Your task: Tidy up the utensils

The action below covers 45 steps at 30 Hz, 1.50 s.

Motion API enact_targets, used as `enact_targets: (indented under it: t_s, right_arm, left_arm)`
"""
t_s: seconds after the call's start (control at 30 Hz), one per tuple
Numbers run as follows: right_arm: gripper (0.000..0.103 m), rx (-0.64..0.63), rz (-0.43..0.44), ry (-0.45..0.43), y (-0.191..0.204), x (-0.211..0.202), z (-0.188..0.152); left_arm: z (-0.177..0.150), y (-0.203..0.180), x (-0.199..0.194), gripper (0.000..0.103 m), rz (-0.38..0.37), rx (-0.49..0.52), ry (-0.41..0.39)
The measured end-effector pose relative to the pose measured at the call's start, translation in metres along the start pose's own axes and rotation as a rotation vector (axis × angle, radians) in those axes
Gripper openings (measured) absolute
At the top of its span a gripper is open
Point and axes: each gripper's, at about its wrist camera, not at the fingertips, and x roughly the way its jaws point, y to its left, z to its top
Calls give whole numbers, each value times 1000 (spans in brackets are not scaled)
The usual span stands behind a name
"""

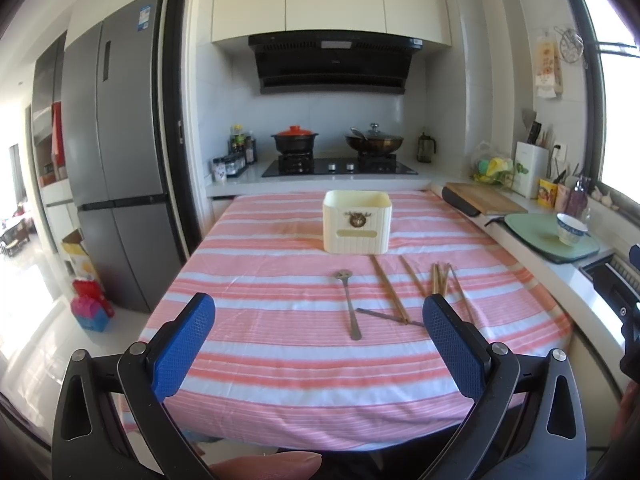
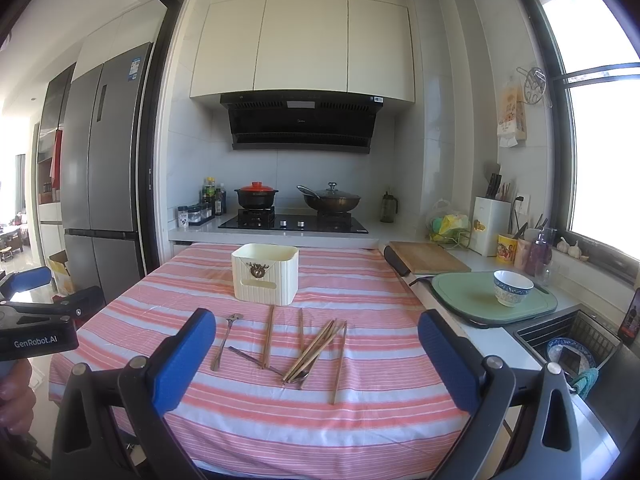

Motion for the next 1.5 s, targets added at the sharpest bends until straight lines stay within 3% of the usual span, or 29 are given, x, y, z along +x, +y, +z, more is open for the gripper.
enact_targets:
  t_s: [1.5]
  right_arm:
    - [103,7,7,28,0,7,-2]
  left_arm:
    - [3,-2,8,103,0,3,19]
